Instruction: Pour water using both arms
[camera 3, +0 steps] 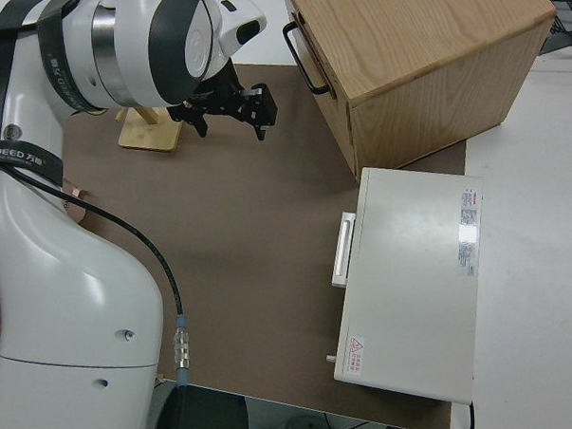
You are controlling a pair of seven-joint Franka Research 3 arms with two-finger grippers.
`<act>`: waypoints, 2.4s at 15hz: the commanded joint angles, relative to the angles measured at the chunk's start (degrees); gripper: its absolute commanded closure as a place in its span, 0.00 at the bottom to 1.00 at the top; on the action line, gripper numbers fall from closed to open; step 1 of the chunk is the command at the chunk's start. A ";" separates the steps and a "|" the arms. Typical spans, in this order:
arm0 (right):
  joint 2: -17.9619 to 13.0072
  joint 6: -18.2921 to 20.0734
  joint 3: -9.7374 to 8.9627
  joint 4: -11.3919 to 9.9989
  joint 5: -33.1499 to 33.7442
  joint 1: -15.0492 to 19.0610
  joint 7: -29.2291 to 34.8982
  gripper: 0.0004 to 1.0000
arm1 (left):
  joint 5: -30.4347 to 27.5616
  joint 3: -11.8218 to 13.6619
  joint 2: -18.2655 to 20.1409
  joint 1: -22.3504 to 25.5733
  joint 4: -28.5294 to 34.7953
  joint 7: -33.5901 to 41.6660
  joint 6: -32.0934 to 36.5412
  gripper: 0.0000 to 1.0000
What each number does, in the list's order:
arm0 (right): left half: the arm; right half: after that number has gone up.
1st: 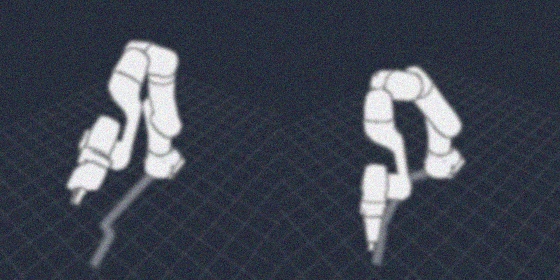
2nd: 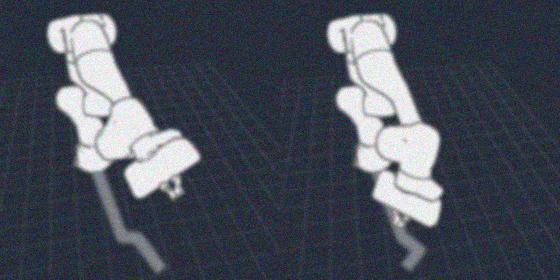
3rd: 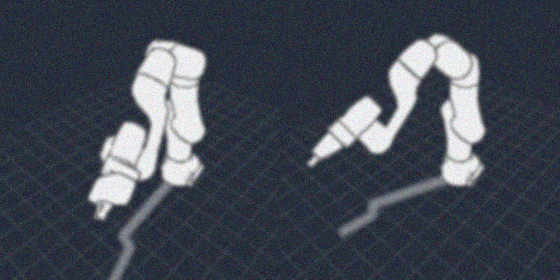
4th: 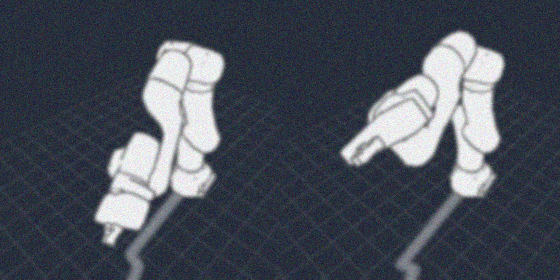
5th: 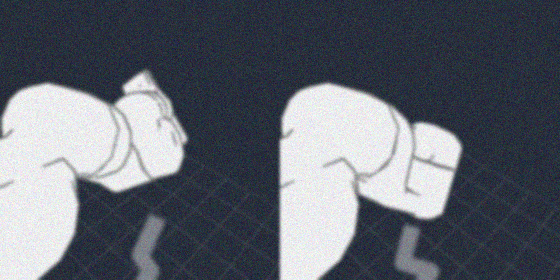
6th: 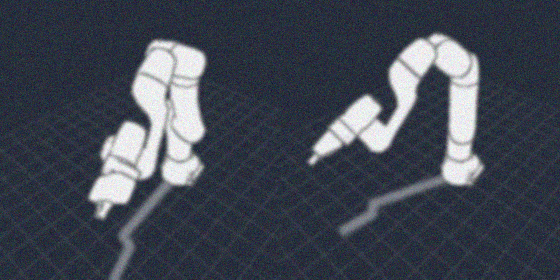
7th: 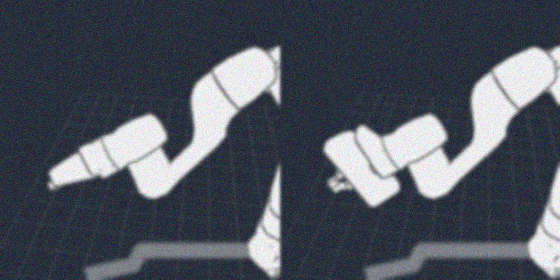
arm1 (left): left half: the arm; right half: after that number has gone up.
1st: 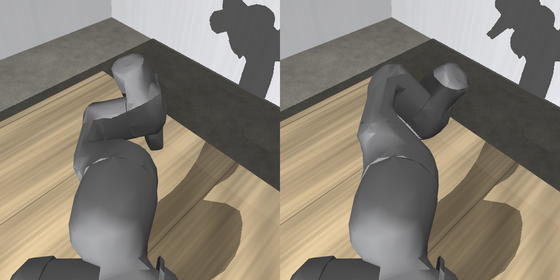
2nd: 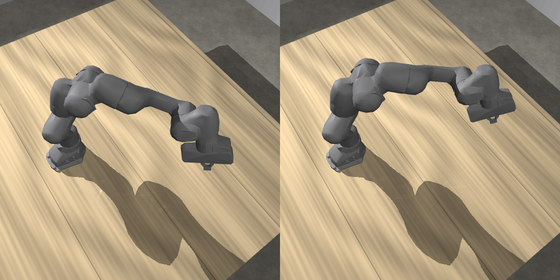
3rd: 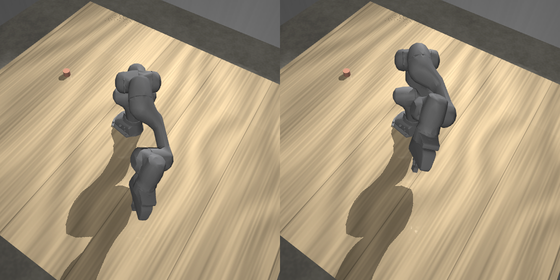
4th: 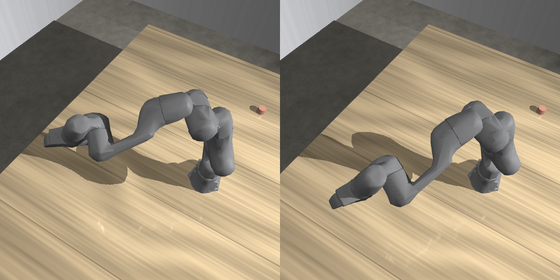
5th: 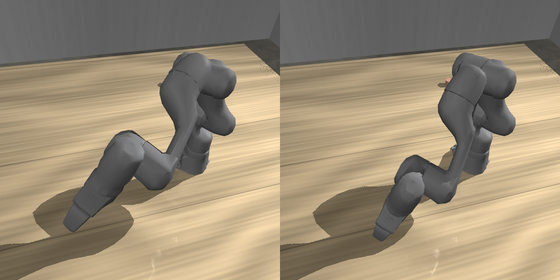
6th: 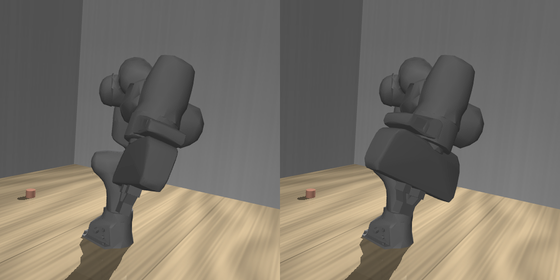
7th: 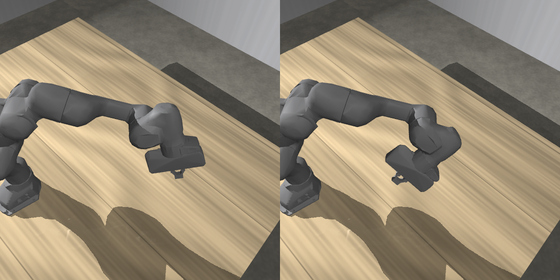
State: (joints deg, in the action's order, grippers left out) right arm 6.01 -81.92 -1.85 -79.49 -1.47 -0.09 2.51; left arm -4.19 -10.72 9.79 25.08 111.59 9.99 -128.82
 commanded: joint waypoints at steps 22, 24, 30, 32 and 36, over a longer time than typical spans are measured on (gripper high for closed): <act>-0.74 -0.43 -0.26 -0.67 -1.17 0.53 -1.28 0.01 | -18.47 3.25 -22.09 10.08 -17.47 28.22 -14.69 1.00; -0.74 -0.43 -0.17 -0.67 -1.17 0.53 -1.28 0.01 | -23.38 3.25 -22.18 10.17 -14.92 33.40 -17.95 1.00; -0.74 -0.43 -0.17 -0.67 -1.17 0.53 -1.28 0.01 | -28.15 3.33 -23.58 11.66 -14.29 40.98 -18.58 0.99; -0.74 -0.43 -0.26 -0.67 -1.17 0.53 -1.28 0.01 | -28.24 3.25 -24.11 11.92 -14.73 41.25 -18.58 0.98; -0.74 -0.43 -0.26 -0.67 -1.17 0.53 -1.28 0.01 | -28.68 3.25 -24.90 12.19 -15.00 41.25 -18.49 0.99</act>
State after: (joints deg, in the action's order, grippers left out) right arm 6.01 -81.92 -1.85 -79.49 -1.47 -0.09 2.51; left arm -30.94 -6.94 -14.89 36.74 97.35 49.44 -145.92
